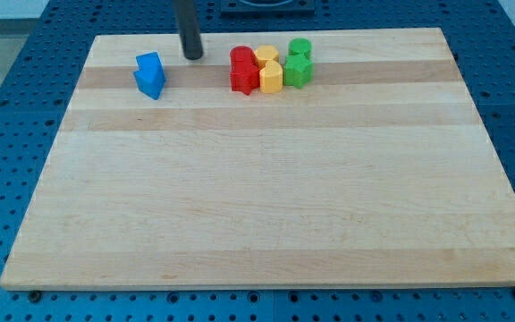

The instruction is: Slightly push the red blocks towards down

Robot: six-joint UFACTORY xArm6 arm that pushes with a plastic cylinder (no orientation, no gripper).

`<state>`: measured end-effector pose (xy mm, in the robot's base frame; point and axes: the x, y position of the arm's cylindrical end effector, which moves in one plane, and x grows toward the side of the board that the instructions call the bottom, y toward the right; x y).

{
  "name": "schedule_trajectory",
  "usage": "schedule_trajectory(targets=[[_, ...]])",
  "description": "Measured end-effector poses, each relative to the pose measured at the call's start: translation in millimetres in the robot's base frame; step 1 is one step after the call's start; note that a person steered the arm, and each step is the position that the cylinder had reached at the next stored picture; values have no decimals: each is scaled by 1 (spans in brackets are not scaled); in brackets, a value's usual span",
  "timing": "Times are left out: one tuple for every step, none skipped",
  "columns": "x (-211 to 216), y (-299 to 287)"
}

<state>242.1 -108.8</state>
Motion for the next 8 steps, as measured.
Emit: schedule_trajectory(targets=[[-3,31],[-8,48],[-8,65],[-8,70],[-1,70],[7,70],[12,70],[14,70]])
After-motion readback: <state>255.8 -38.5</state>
